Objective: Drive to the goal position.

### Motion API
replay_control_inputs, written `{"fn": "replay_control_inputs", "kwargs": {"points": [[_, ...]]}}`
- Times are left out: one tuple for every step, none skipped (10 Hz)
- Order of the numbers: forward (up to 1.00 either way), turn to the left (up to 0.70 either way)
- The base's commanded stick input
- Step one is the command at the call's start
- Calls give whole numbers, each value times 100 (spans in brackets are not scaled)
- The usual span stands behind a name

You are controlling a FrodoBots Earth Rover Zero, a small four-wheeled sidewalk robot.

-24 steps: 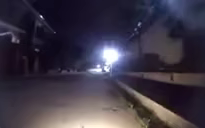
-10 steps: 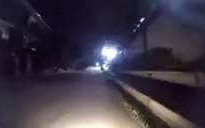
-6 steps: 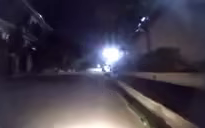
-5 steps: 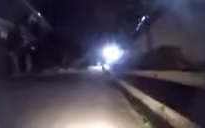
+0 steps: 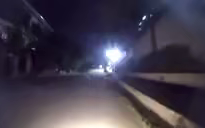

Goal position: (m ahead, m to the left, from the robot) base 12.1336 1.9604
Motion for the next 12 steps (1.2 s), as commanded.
{"fn": "replay_control_inputs", "kwargs": {"points": [[70,0],[70,0],[70,0],[70,0],[70,0],[70,0],[70,0],[70,0],[70,-8],[70,-23],[70,-35],[70,-35]]}}
